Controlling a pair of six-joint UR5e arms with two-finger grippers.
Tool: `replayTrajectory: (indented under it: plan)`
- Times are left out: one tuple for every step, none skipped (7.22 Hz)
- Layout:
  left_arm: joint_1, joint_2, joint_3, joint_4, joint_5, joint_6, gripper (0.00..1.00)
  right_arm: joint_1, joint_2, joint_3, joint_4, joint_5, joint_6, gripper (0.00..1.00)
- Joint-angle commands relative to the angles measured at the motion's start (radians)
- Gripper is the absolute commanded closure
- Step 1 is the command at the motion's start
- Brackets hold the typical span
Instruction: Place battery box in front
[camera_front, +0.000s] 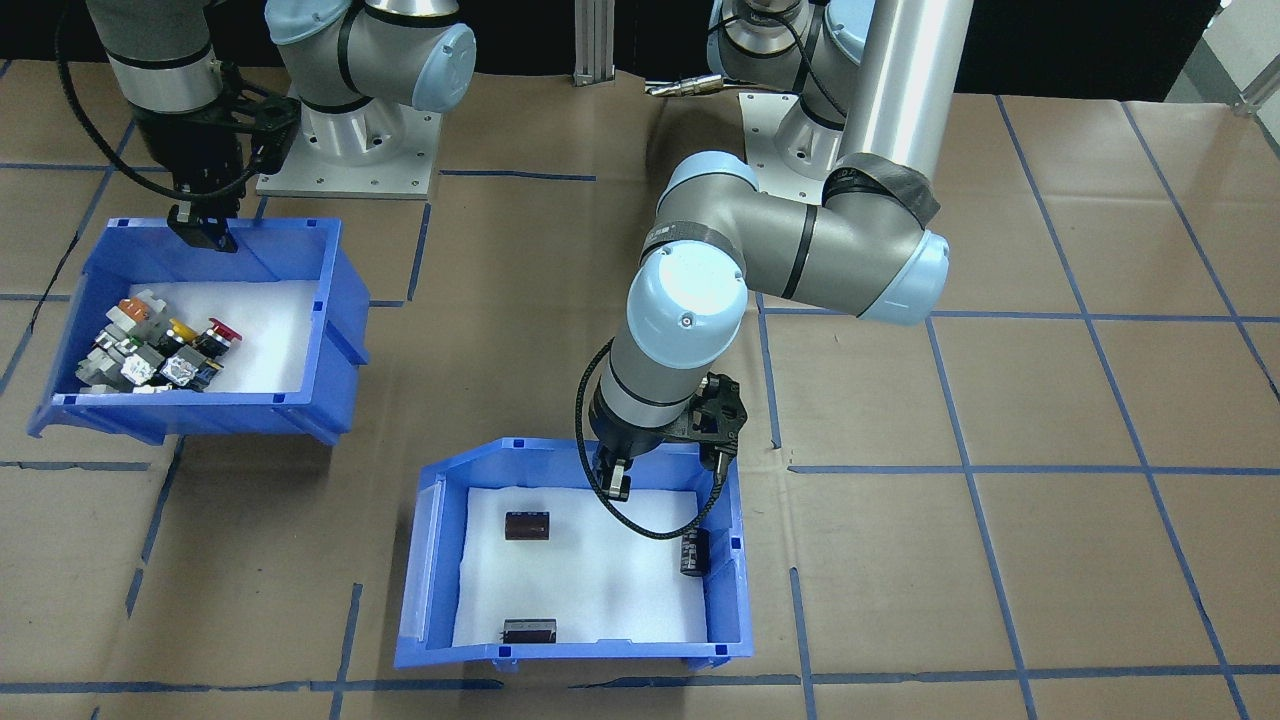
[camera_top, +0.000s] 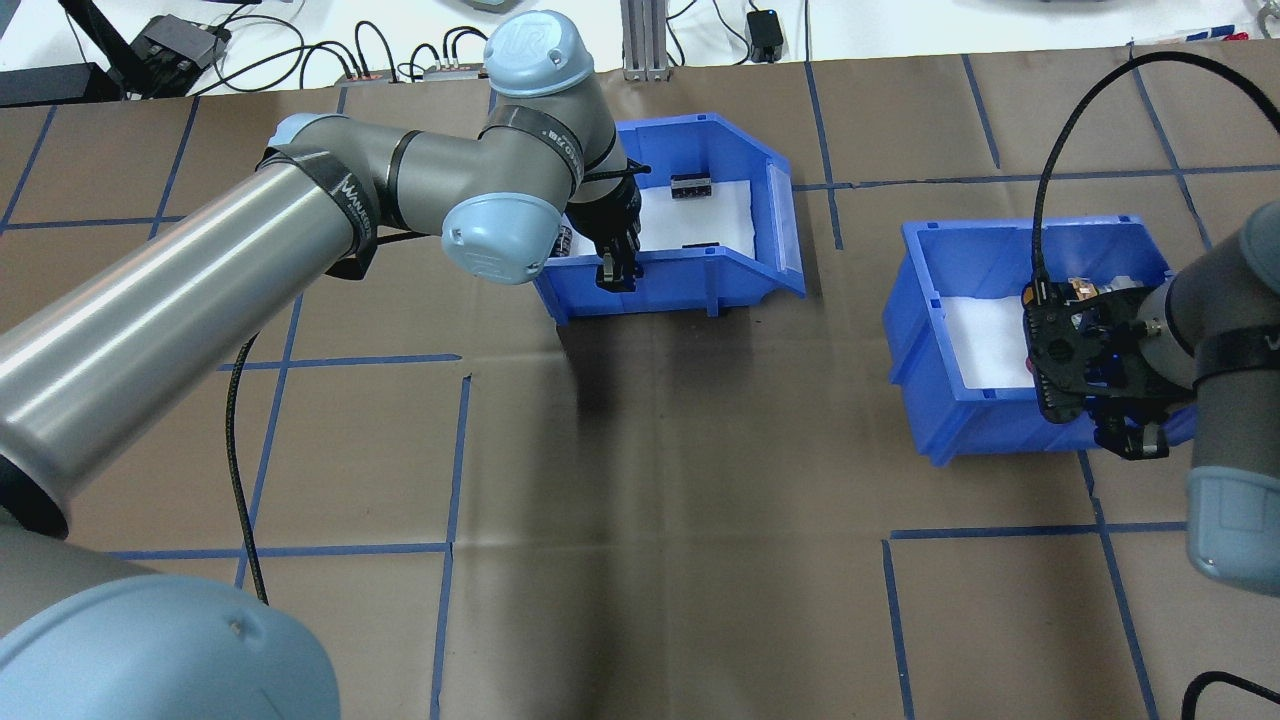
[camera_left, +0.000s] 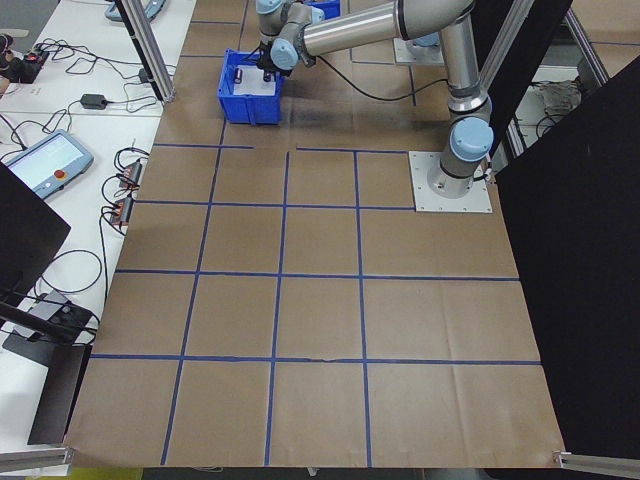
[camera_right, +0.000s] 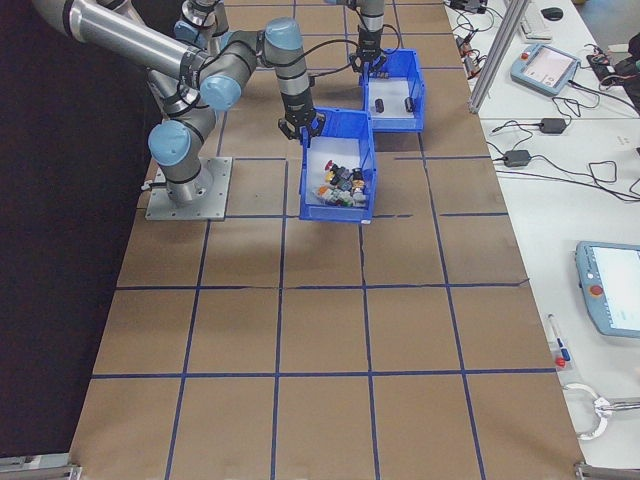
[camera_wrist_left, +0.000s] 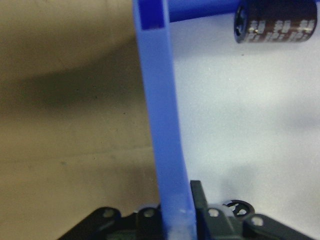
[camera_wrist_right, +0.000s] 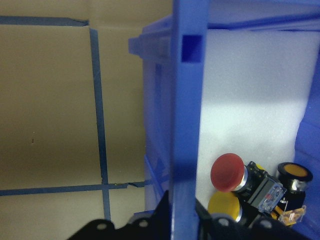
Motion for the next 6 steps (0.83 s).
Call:
replayTrajectory:
  plan:
    - [0.000,-0.003,0.001,-0.017,0.003,0.012,0.60,0.004,-0.089,0.077,0.013,0.004,0.023,1.00]
    - [0.000,-0.001,0.000,-0.020,0.002,0.017,0.28,0.008,-0.122,0.089,0.028,0.013,0.025,1.00]
    - [0.000,0.000,0.000,-0.034,0.000,0.020,0.00,0.010,-0.136,0.089,0.068,0.015,0.027,1.00]
    - [0.001,0.020,0.003,-0.042,-0.001,0.046,0.00,0.030,-0.139,0.091,0.074,0.016,0.031,1.00]
    - [0.012,0.046,0.021,-0.067,0.002,0.184,0.00,0.095,-0.137,0.091,0.082,0.013,0.098,1.00]
    - [0.032,0.080,0.053,-0.157,0.005,0.329,0.00,0.191,-0.131,0.091,0.088,0.003,0.199,1.00]
